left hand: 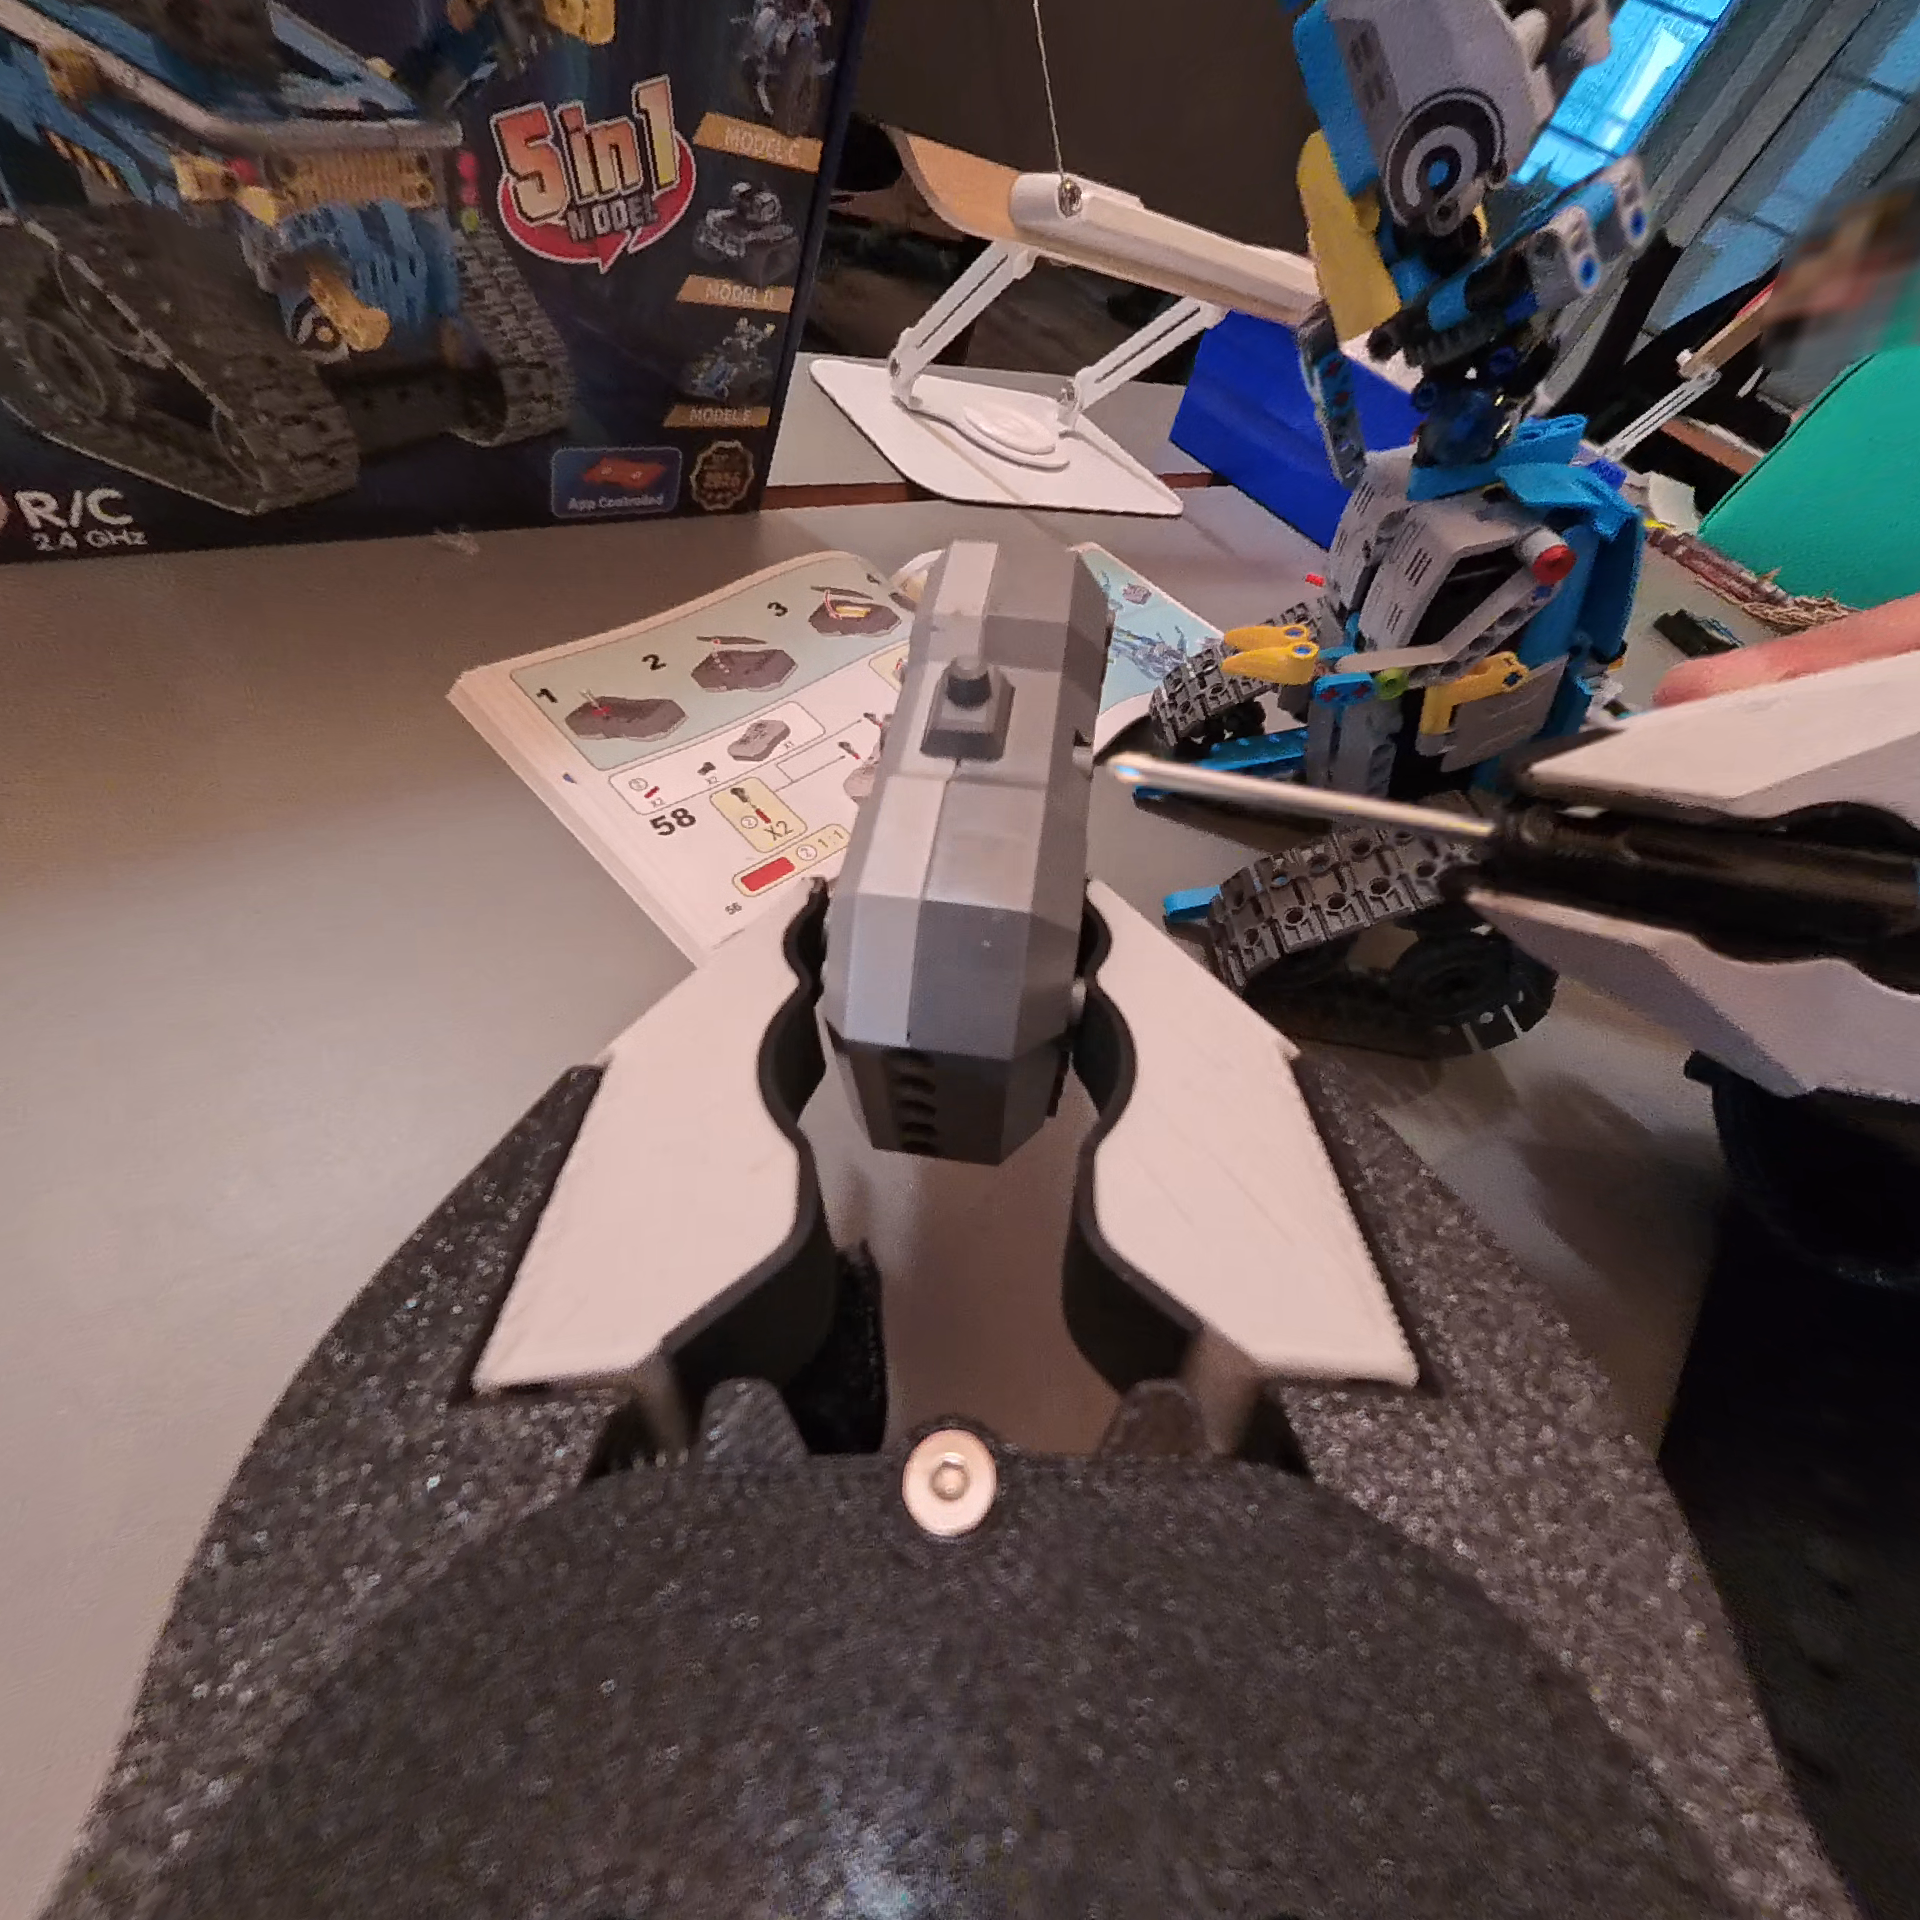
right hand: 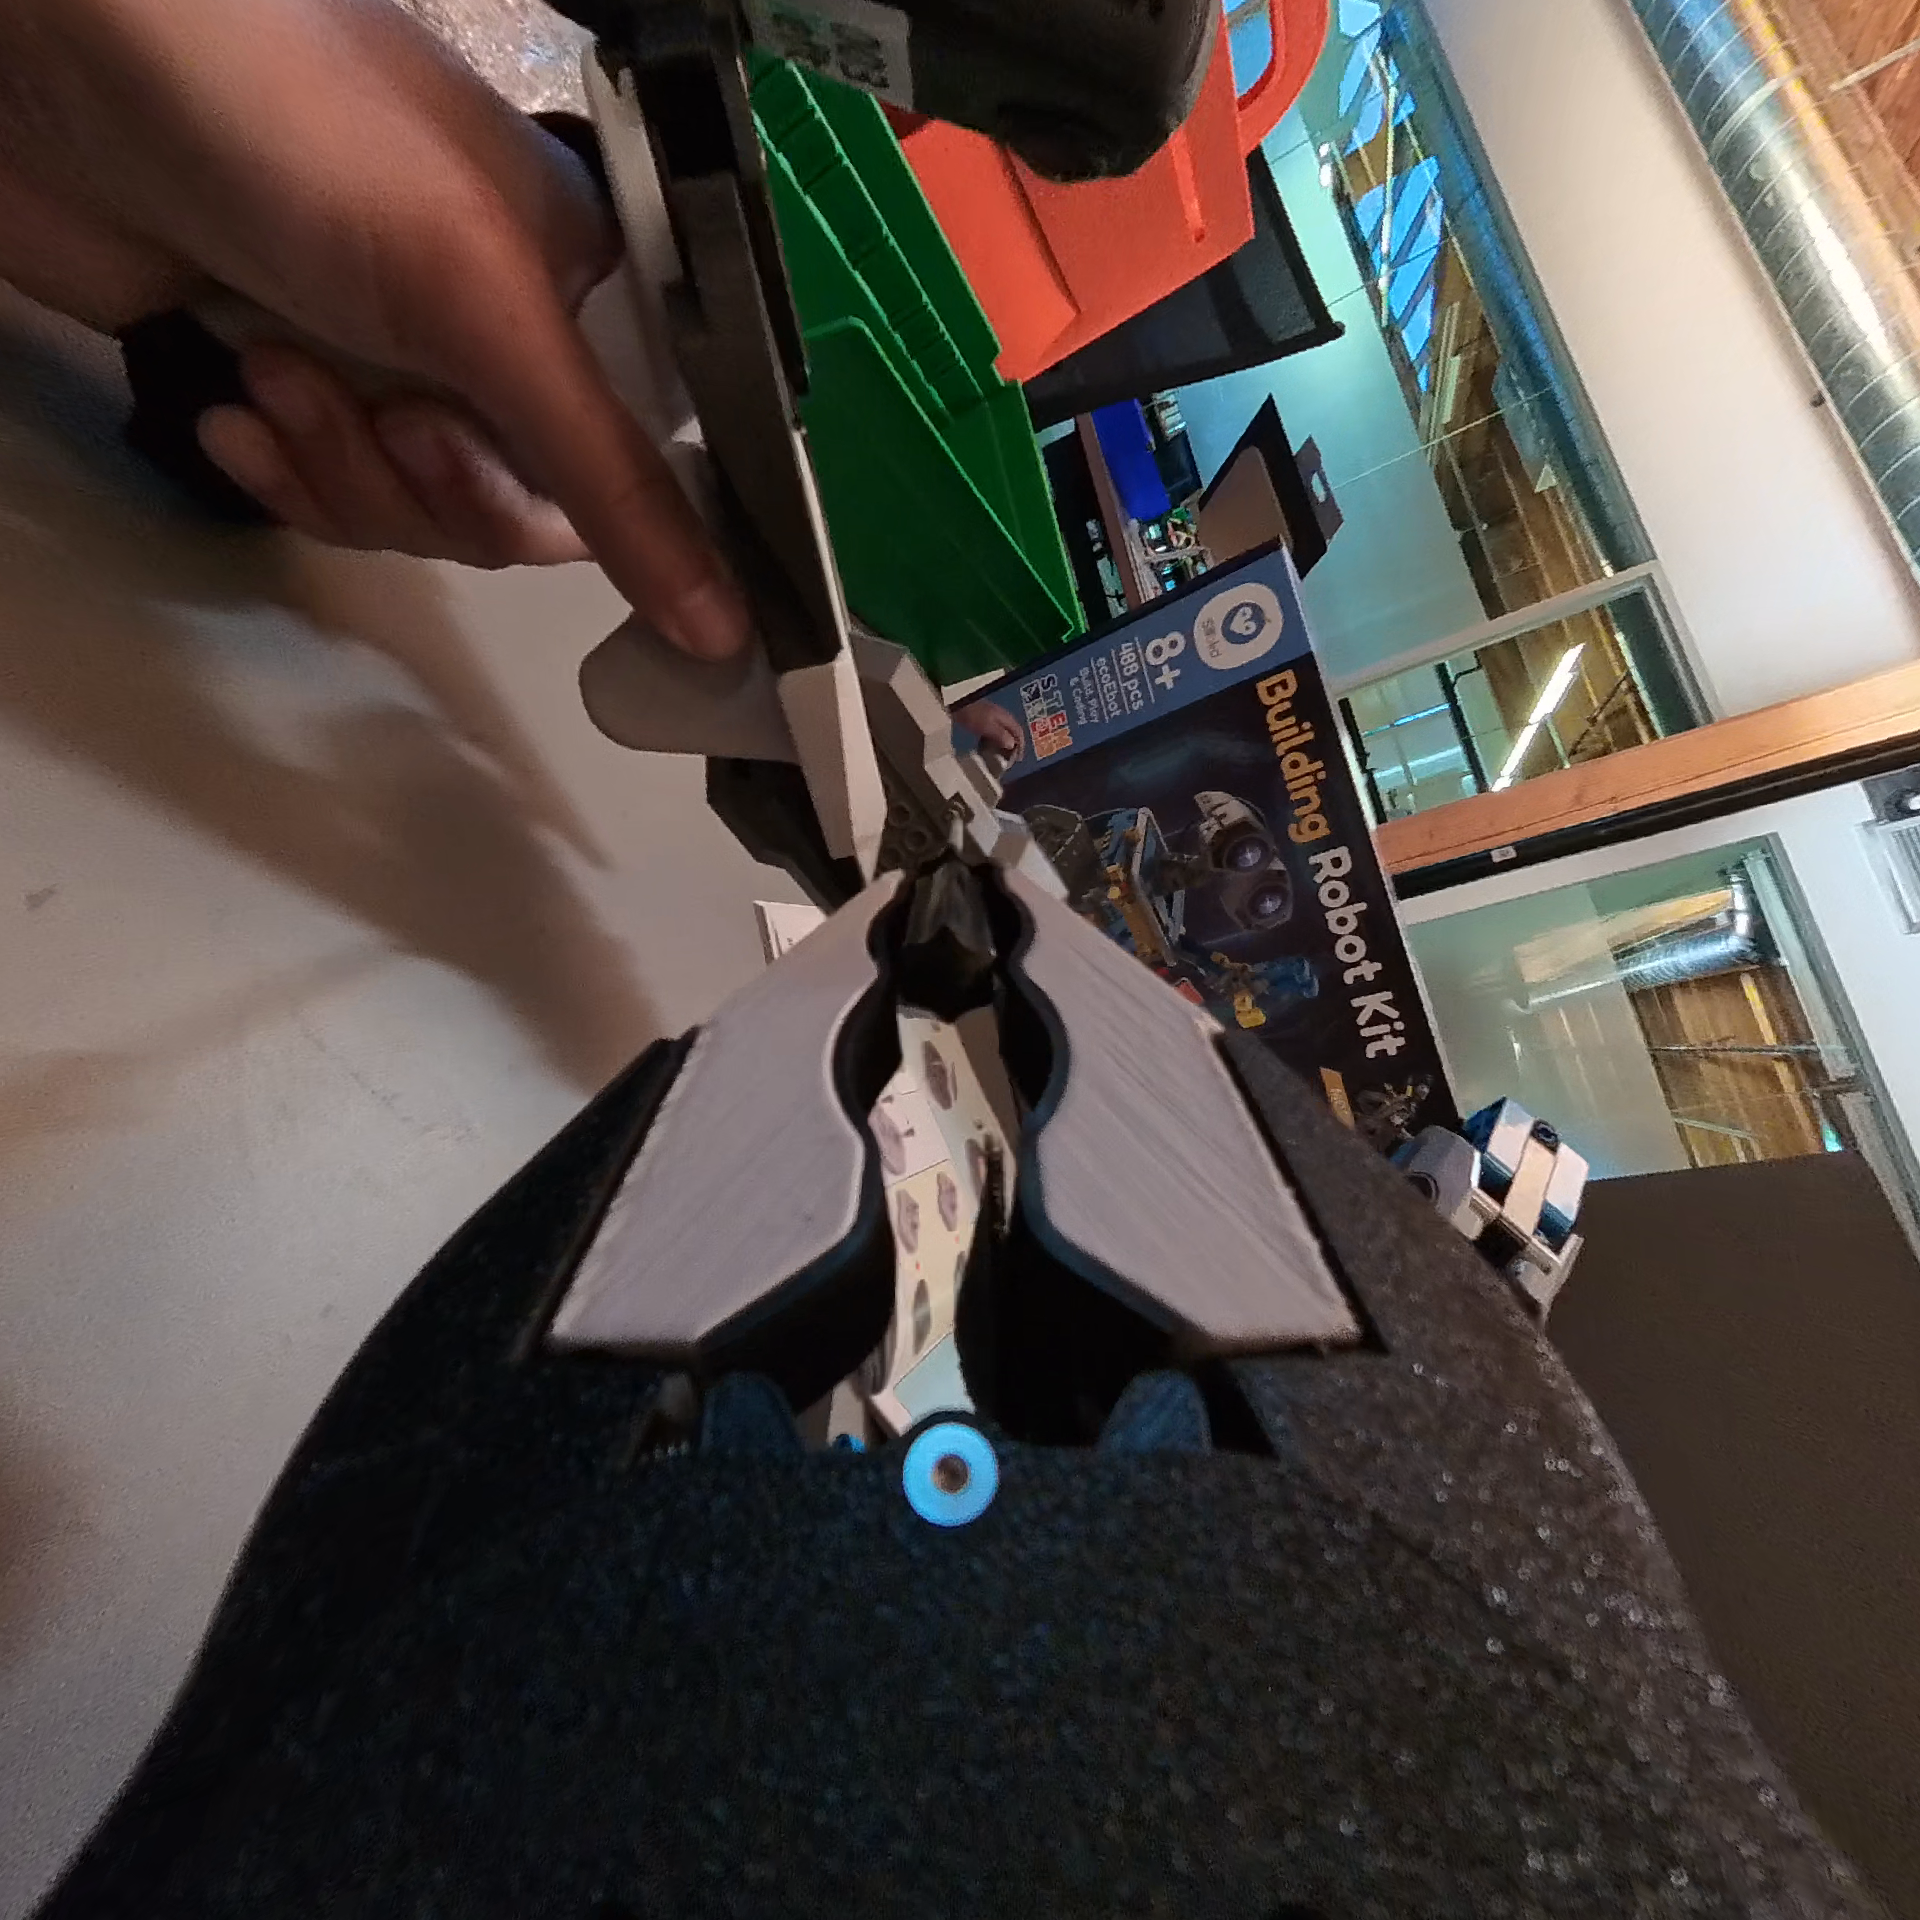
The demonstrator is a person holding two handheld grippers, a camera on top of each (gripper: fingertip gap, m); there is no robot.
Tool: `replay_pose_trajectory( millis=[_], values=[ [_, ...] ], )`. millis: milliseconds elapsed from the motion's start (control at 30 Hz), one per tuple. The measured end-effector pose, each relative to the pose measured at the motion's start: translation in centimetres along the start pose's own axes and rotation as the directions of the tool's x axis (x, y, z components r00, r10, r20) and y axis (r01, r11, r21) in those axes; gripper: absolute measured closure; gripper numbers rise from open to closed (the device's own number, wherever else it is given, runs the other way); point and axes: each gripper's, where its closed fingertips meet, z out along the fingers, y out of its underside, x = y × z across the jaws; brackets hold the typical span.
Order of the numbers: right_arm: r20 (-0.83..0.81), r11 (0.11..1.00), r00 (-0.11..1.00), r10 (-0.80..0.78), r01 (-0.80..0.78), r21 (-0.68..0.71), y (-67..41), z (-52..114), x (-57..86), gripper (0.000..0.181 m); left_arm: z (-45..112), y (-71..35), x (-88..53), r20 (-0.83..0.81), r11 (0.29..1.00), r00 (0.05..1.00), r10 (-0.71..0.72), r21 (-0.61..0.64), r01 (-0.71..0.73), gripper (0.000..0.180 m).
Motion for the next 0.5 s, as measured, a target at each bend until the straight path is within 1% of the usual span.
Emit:
replay_pose_trajectory(
  millis=[267, 367, 500],
  values=[
    [0.008, 1.000, 0.999, 0.031, -0.031, -0.002, 0.14, 0.02, 0.13, 0.169, 0.20, 0.35, 0.28, -0.002, 1.000, 1.000, 0.022, -0.018, -0.022, 0.136],
    [0.011, 0.999, 0.999, 0.041, -0.041, 0.001, 0.09, -0.16, 0.21, 0.170, 0.17, 0.31, 0.03, -0.011, 1.000, 1.000, -0.014, -0.014, 0.014, 0.136],
    [0.016, 0.999, 0.999, 0.042, -0.042, 0.005, 0.02, -0.20, 0.12, 0.170, 0.01, 0.10, -0.27, -0.009, 1.000, 1.000, -0.022, -0.007, 0.022, 0.136]
  ],
)
